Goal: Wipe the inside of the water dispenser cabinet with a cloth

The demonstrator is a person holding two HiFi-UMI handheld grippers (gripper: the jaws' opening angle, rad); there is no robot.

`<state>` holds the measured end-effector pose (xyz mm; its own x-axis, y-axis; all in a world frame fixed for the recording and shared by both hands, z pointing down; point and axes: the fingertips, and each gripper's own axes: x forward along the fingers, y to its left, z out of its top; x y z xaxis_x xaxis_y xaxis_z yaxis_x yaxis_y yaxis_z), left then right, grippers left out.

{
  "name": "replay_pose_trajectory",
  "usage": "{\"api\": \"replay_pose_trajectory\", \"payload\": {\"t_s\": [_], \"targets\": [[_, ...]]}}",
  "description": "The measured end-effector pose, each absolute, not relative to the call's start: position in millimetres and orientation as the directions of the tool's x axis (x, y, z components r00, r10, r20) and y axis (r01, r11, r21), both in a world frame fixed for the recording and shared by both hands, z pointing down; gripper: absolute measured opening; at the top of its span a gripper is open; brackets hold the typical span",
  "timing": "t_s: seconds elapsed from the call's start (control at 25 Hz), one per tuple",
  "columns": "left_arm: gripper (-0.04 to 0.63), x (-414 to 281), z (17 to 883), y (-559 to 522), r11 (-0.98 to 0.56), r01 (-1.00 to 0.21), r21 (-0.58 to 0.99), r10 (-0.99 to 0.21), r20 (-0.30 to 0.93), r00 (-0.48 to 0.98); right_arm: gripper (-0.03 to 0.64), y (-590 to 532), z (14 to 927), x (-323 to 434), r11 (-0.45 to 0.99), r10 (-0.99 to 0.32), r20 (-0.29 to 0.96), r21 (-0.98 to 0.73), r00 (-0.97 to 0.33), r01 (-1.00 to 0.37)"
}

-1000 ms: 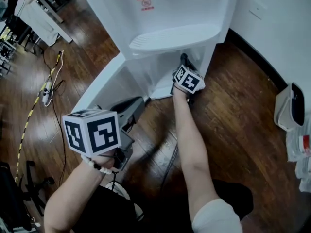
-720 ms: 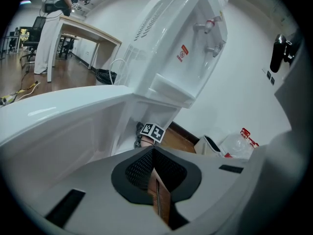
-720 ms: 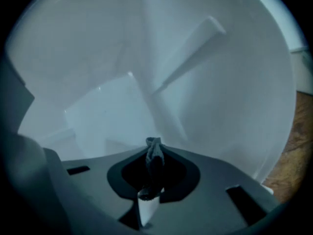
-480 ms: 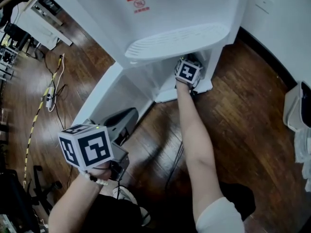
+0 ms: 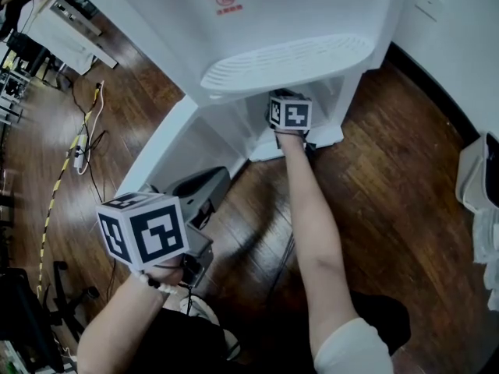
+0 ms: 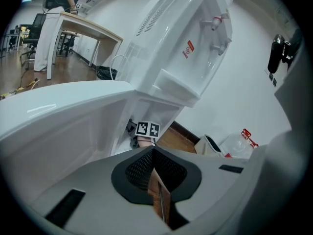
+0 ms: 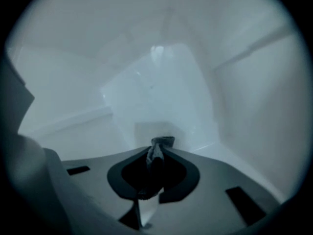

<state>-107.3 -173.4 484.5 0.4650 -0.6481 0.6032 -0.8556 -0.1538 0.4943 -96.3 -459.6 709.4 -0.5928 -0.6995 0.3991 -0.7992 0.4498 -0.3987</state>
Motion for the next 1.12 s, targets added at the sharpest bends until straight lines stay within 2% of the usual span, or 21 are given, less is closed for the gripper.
{"api": "replay_pose_trajectory", "payload": {"t_s": [0.2, 0.32, 0.44, 0.72, 0.96, 1.12], "targets": [[-0.012, -104.1, 484.2, -172.8, -0.154, -0.855, 0.496, -0.651, 0.600, 0.465, 0.044, -432.6, 708.0, -141.9, 0.578, -0.575, 0.371, -0.447, -0.729, -0.683], [-0.012, -104.3, 487.2, -169.9, -0.145, -0.851, 0.505, -0.650, 0.599, 0.467, 0.043, -423.1, 706.6, -154.1, 0.583, -0.535, 0.346, -0.509, -0.771, -0.633], [-0.012, -103.2, 485.3, -171.6, -0.152, -0.855, 0.496, -0.654, 0.598, 0.463, 0.043, -423.9, 707.1, -148.5, 0.562, -0.550, 0.354, -0.513, -0.756, -0.649], [-0.012, -95.5, 481.0, -171.8, -0.164, -0.853, 0.496, -0.657, 0.590, 0.469, 0.043, -449.1, 719.7, -62.0, 0.350, -0.738, 0.468, -0.350, -0.485, -0.869], [-0.012, -87.1, 477.1, -172.3, -0.172, -0.846, 0.505, -0.662, 0.576, 0.479, 0.043, -454.5, 727.9, 4.5, 0.121, -0.826, 0.503, -0.281, -0.254, -0.952], [-0.012, -81.8, 470.2, -173.1, -0.187, -0.843, 0.505, -0.667, 0.564, 0.486, 0.043, -446.3, 734.5, 18.0, 0.049, -0.823, 0.536, -0.263, -0.188, -0.963]]}}
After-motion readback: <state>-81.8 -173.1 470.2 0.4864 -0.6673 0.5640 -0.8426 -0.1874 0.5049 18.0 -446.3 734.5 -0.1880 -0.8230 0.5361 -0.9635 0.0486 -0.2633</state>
